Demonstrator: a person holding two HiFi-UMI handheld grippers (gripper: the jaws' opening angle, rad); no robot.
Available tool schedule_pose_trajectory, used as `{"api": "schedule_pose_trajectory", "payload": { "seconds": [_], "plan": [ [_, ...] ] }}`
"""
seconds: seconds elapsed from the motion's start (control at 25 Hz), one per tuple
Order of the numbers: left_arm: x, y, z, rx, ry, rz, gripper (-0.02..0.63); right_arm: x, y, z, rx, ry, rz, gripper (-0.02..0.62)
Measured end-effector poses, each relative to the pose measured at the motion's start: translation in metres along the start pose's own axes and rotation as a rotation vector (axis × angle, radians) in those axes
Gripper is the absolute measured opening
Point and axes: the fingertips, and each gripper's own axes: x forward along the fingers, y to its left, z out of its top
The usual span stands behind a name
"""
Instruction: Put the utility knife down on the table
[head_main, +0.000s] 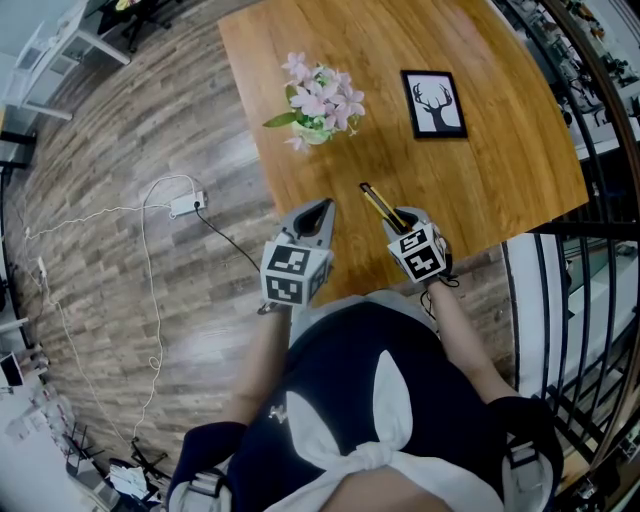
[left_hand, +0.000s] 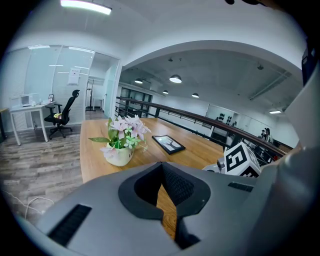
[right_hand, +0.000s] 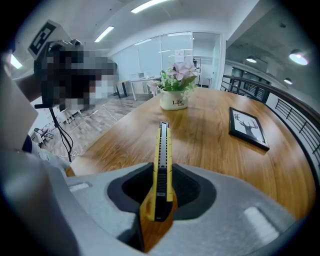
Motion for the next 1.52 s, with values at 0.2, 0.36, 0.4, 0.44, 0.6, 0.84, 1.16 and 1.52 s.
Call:
{"api": "schedule_pose_trajectory", "payload": {
  "seconds": [0.2,0.36,0.4,0.44,0.6,0.84,1.16,1.52],
  "plan": [
    [0.001,0.000,-0.004,-0.008,0.006,-0.005,0.017,0.005,0.001,-0.005,-0.003,0.013,0.005,0.114],
    [0.002,0.001,-0.005,-0.011,0.004,-0.008,0.017,0.008,0.001,-0.012,0.003,0.040,0.007,0.114],
    [0.003,0.001,-0.005,-0.011,0.003,-0.009,0.017,0.009,0.001,-0.015,0.005,0.047,0.008,0.114],
    [0.003,0.001,-0.006,-0.011,0.003,-0.009,0.017,0.010,0.001,-0.017,0.006,0.053,0.008,0.115],
    [0.004,0.001,-0.007,-0.015,0.008,-0.007,0.017,0.013,0.001,-0.022,0.017,0.064,0.014,0.114],
    [0.003,0.004,-0.005,-0.013,0.012,-0.001,0.017,0.017,0.002,-0.025,0.004,0.078,0.018,0.115],
    [0.005,0.003,-0.006,-0.018,0.002,0.005,0.017,0.021,0.001,-0.031,0.002,0.087,0.019,0.115],
    [0.006,0.003,-0.008,-0.025,0.018,0.002,0.017,0.022,0.001,-0.031,0.018,0.080,0.036,0.117]
  ]
}}
